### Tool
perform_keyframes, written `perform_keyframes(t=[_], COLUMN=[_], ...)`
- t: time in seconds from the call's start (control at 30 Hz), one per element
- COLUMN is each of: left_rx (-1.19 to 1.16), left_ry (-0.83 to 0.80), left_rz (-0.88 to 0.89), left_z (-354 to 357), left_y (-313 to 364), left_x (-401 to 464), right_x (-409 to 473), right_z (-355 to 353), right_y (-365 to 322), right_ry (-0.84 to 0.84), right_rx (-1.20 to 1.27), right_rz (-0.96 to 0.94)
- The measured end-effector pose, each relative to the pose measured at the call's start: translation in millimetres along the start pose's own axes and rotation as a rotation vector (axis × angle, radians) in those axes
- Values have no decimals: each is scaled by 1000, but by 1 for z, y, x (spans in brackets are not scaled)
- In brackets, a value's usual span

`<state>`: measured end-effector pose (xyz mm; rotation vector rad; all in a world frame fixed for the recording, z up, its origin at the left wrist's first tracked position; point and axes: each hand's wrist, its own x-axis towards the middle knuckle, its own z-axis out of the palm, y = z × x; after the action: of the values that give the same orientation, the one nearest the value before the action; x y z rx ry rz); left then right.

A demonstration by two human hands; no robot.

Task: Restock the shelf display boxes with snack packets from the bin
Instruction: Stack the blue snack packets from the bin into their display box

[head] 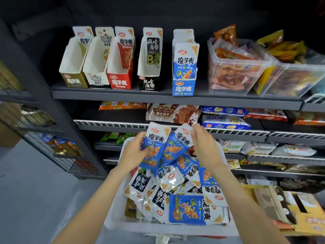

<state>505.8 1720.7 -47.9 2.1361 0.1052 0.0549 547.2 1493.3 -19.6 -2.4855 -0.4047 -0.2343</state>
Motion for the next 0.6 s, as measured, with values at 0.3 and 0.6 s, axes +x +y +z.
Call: perform_keyframes(t=[0.3,0.6], left_rx=[-406,-519], left_ry=[311,236], left_rz=[309,378], left_z=[-49,-29], left_y=[154,194], left_x=[78,161], right_x=[54,104], right_z=[-118,-156], right_y=[-28,-26], right_ry=[428,769], right_rx=[771,729], right_rz=[-1,1])
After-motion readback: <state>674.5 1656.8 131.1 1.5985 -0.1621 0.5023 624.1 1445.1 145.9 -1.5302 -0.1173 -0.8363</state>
